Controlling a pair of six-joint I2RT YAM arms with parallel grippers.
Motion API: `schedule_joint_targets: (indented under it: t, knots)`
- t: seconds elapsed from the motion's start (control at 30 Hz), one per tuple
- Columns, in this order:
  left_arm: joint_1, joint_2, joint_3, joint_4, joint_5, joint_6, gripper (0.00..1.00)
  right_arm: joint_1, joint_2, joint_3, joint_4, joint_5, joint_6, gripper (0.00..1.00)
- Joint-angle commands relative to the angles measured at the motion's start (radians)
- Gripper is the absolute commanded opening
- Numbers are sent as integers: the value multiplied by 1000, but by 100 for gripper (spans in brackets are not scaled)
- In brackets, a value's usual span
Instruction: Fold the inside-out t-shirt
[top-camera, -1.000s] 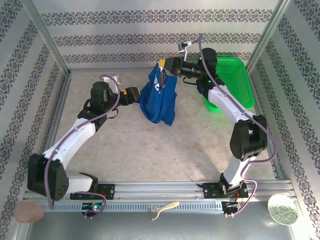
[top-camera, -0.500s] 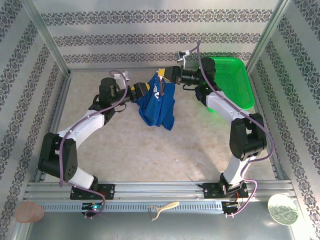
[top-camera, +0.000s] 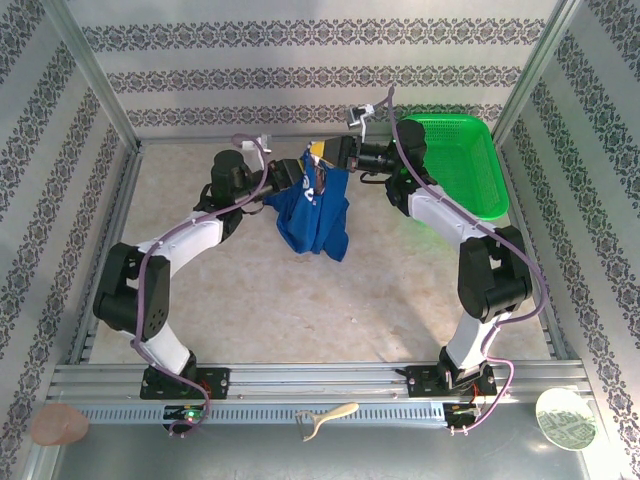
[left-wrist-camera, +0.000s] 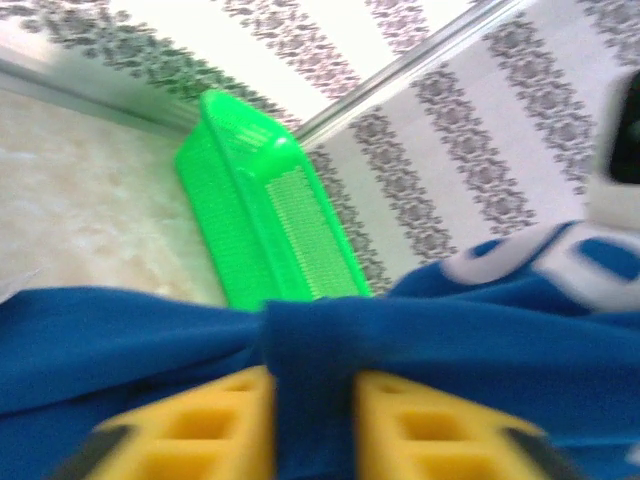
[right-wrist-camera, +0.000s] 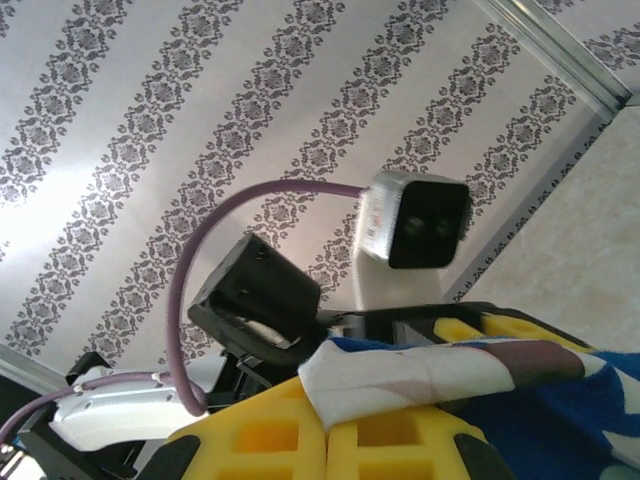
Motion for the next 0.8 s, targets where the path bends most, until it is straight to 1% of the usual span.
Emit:
schedule_joint_targets:
  t: [0.0, 0.07, 0.1, 0.13, 0.2, 0.23, 0.3, 0.33, 0.37, 0.4, 0.47, 0.5, 0.57, 0.67, 0.7, 0.77]
  knots:
    - [-8, 16, 37, 275, 54, -162, 0, -1, -22, -42, 66, 45, -7, 0]
    - [-8, 3, 39, 308, 50, -195, 0, -19, -41, -87, 57, 96, -11, 1]
    - [-7, -13, 41, 290, 41, -191, 0, -30, -55, -117, 55, 130, -16, 8]
    - [-6, -37, 41, 262, 31, -178, 0, -42, -72, -149, 48, 165, -22, 13]
    - [-5, -80, 45, 198, 8, -143, 0, -61, -103, -201, 44, 230, -33, 30]
    - [-5, -101, 54, 155, -2, -124, 0, -68, -119, -224, 44, 250, -39, 24]
    - [-5, -129, 65, 104, -13, -98, 0, -74, -146, -260, 4, 289, -50, 19]
    - [-4, -142, 70, 81, -17, -87, 0, -77, -156, -277, 1, 308, -54, 12]
    - [-4, -151, 72, 64, -22, -80, 0, -80, -165, -290, -1, 323, -57, 10]
    - [-3, -160, 76, 41, -30, -71, 0, -81, -175, -304, -10, 343, -60, 14]
    - [-1, -171, 83, 11, -39, -57, 0, -85, -201, -345, -31, 391, -68, 34]
    - [-1, -174, 90, 2, -41, -55, 0, -85, -220, -372, -51, 421, -77, 42]
    - [-1, -174, 109, -16, -37, -57, 0, -79, -263, -431, -98, 511, -95, 47]
    - [-1, -170, 136, -36, -23, -59, 0, -45, -305, -511, -178, 664, -109, 57]
    - [-1, -171, 142, -43, -19, -56, 0, -31, -305, -530, -195, 698, -115, 60]
    - [-2, -174, 150, -61, -17, -48, 0, 8, -283, -535, -202, 721, -127, 64]
